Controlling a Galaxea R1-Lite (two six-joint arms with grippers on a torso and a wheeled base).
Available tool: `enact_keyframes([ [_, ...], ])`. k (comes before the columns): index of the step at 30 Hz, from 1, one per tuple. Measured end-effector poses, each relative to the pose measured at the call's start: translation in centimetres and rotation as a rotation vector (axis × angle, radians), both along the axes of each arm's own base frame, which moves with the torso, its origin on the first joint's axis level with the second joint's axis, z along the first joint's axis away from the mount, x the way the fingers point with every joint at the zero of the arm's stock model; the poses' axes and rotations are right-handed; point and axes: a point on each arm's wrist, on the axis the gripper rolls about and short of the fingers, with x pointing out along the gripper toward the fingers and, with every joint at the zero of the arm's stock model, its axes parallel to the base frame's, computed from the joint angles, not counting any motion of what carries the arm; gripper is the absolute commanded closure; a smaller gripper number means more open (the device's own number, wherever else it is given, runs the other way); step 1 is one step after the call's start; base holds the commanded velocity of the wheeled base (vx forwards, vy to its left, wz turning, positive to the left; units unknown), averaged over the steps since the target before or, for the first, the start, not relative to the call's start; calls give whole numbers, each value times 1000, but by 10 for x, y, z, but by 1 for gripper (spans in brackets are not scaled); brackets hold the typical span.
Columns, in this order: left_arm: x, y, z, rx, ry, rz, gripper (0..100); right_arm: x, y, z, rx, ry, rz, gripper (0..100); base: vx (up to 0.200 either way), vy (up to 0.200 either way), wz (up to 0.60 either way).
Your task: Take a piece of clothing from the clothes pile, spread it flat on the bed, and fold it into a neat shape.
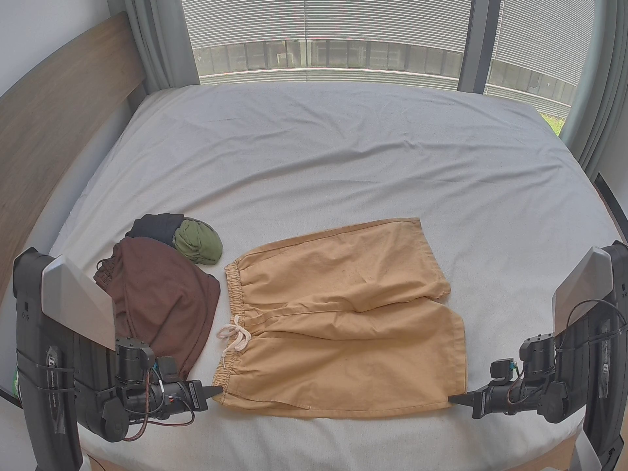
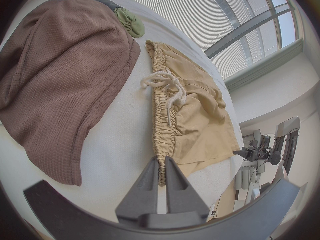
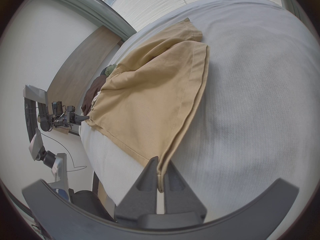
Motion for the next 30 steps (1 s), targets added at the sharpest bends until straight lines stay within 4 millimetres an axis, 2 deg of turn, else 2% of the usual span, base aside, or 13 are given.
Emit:
enact_keyframes([
  [9, -9, 4, 0, 31, 13, -21, 100, -12, -2, 3, -27, 16, 26, 100, 0, 0, 0],
  [18, -16, 4, 0, 45, 30, -40, 100, -13, -5, 5, -37, 3, 26, 100, 0, 0, 0],
  [24, -11, 3, 2, 26, 5, -48, 100, -11, -6, 11, -34, -27, 16, 100, 0, 0, 0],
  [30, -2, 0, 11, -6, -46, -40, 100, 0, -6, 22, -17, -102, 0, 100, 0, 0, 0],
])
